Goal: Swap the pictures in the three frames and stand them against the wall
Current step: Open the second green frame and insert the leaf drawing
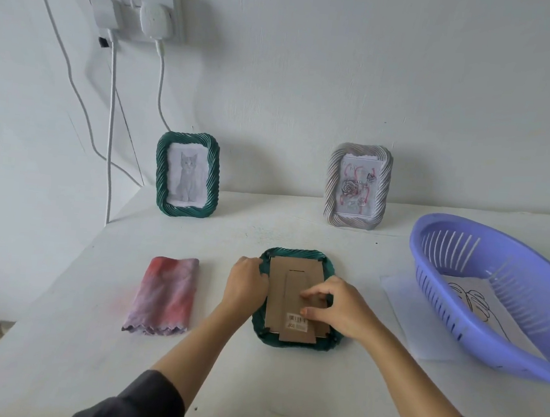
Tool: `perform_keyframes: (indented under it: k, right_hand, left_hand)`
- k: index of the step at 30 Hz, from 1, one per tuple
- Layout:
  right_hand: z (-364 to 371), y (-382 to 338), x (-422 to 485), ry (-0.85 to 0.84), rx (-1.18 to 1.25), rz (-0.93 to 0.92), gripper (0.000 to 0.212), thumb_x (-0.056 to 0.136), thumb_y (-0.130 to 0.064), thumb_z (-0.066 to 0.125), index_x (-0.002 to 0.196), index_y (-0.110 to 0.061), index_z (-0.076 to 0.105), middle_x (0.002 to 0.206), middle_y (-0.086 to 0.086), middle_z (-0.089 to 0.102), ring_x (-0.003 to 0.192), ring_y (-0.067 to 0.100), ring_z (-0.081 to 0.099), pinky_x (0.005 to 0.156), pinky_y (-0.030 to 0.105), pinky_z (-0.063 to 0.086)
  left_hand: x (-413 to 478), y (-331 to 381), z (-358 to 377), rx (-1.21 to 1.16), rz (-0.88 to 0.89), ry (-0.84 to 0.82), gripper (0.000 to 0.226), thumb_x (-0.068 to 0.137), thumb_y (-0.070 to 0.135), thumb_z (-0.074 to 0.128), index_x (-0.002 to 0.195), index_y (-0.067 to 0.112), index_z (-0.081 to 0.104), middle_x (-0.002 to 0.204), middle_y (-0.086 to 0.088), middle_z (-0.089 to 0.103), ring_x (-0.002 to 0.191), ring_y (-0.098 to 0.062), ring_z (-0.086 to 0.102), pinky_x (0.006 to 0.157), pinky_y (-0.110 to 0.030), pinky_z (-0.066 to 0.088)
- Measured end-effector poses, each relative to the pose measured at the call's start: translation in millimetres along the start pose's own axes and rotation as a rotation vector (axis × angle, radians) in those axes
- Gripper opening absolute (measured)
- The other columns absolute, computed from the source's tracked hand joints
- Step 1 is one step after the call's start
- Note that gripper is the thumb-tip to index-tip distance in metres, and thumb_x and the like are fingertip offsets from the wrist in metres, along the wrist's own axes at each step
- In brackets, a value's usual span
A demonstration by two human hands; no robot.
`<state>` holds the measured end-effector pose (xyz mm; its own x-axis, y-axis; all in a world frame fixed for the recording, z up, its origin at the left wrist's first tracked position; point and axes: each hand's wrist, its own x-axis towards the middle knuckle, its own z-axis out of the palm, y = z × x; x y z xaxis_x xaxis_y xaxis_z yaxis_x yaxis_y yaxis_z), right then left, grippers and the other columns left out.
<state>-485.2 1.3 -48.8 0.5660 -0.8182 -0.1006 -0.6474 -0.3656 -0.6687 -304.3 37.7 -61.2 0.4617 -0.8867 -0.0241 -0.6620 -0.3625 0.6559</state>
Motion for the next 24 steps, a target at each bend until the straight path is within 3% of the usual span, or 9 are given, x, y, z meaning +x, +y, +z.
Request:
perform_keyframes:
  k: [3,5,7,10,14,16,20,24]
  right_hand:
    - [-8.9,3.3,9.7,-0.028,0.218,0.016,0.025,0.078,-0.022,0.072,0.103,-0.024,0.070,0.079,-0.009,0.051,0.074,0.006,0.048,0.070,0.018,0.037]
    - [-20.3,7.8,25.4,0.105,0.308,0.062,0.017,0.081,-0.014,0.068,0.096,-0.022,0.071,0.065,-0.006,0.046,0.062,0.007,0.042,0.061,0.018,0.032]
    - [-28.4,14.8,44.5,0.239,0.226,0.108,0.019,0.081,-0.011,0.066,0.097,-0.020,0.072,0.068,-0.002,0.052,0.067,0.011,0.047,0.062,0.022,0.034]
    - [-31.7,19.9,65.2,0.242,0.071,0.098,0.024,0.084,-0.013,0.062,0.107,-0.017,0.069,0.095,0.003,0.060,0.088,0.012,0.050,0.076,0.022,0.035]
    - [-31.4,21.5,80.5,0.179,0.032,0.004,0.020,0.084,-0.012,0.063,0.103,-0.009,0.071,0.099,0.001,0.065,0.067,-0.005,0.046,0.058,0.004,0.033]
    - [-30.3,23.2,86.7,0.177,0.036,-0.012,0.016,0.082,-0.010,0.065,0.095,-0.005,0.073,0.098,0.007,0.071,0.063,-0.005,0.047,0.056,0.003,0.033]
    - [-30.0,23.1,93.0,0.149,0.021,-0.057,0.014,0.081,-0.007,0.064,0.091,-0.002,0.073,0.095,0.012,0.072,0.075,0.010,0.059,0.069,0.015,0.044]
    - [-27.2,24.1,92.0,0.162,-0.059,-0.097,0.013,0.086,-0.009,0.059,0.091,-0.004,0.070,0.091,0.013,0.070,0.077,0.017,0.058,0.074,0.029,0.047]
  left_hand:
    - [9.0,-0.4,-5.1,-0.045,-0.037,0.015,0.032,0.092,0.013,0.045,0.120,0.008,0.058,0.121,-0.016,0.054,0.103,-0.028,0.056,0.084,-0.028,0.041]
    - [18.6,-1.5,-9.2,-0.055,-0.012,0.010,0.035,0.094,0.016,0.046,0.128,0.011,0.053,0.129,-0.014,0.049,0.110,-0.026,0.055,0.093,-0.028,0.040]
    - [28.8,-2.3,-11.7,-0.052,0.028,-0.026,0.035,0.095,0.019,0.048,0.129,0.014,0.053,0.130,-0.013,0.050,0.114,-0.026,0.053,0.097,-0.029,0.039]
    - [41.2,-2.4,-13.9,-0.059,0.053,-0.081,0.032,0.094,0.023,0.051,0.124,0.016,0.058,0.121,-0.009,0.058,0.099,-0.020,0.055,0.084,-0.025,0.042]
    - [51.3,-4.4,-15.4,-0.074,0.103,-0.118,0.025,0.089,0.023,0.059,0.112,0.016,0.067,0.098,-0.005,0.067,0.083,-0.014,0.052,0.075,-0.023,0.038]
    - [55.0,-6.7,-15.6,-0.076,0.116,-0.106,0.024,0.087,0.024,0.062,0.109,0.016,0.069,0.088,0.001,0.063,0.078,-0.012,0.051,0.071,-0.022,0.038]
    - [60.7,-12.3,-13.1,-0.044,0.171,-0.087,0.022,0.086,0.025,0.064,0.105,0.016,0.070,0.081,0.005,0.059,0.063,-0.002,0.045,0.058,-0.016,0.035]
    - [63.5,-13.8,-10.4,0.001,0.191,-0.073,0.021,0.086,0.027,0.063,0.103,0.016,0.070,0.079,0.005,0.058,0.068,-0.010,0.048,0.059,-0.022,0.036]
